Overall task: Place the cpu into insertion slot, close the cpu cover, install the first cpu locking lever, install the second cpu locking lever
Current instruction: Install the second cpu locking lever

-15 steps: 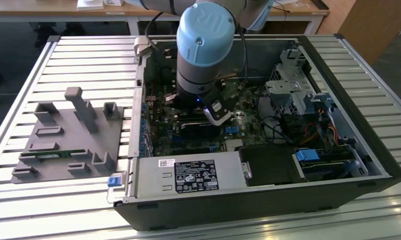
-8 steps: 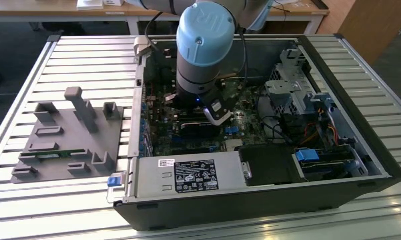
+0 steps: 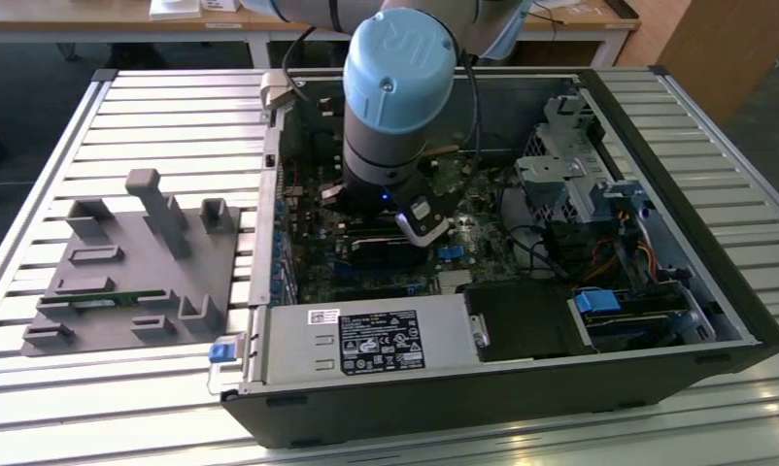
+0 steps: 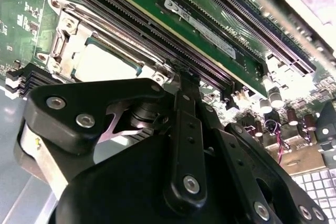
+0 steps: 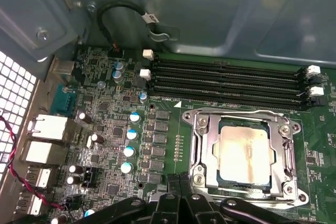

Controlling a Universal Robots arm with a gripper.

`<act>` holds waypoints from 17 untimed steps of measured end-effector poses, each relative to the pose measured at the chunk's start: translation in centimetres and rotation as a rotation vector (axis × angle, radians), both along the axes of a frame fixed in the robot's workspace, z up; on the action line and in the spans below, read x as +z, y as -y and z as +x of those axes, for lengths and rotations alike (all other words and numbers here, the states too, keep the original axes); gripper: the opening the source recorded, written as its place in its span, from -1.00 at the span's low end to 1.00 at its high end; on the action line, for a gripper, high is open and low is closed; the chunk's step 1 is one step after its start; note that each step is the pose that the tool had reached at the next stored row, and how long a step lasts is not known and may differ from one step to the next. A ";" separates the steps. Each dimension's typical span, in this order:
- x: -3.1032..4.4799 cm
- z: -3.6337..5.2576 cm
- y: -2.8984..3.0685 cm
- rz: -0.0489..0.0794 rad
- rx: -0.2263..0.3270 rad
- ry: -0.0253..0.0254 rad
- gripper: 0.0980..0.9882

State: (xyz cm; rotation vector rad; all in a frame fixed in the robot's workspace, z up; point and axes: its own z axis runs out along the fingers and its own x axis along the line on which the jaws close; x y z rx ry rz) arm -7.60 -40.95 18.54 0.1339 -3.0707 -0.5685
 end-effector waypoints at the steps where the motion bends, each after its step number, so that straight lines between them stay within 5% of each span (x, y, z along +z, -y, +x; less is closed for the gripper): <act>1: 0.00 0.00 0.05 0.000 0.000 0.0001 -0.98; 7: 0.33 0.00 0.15 0.000 0.000 0.0002 -0.98; 17: 2.48 0.00 0.13 0.000 0.000 0.0000 -0.98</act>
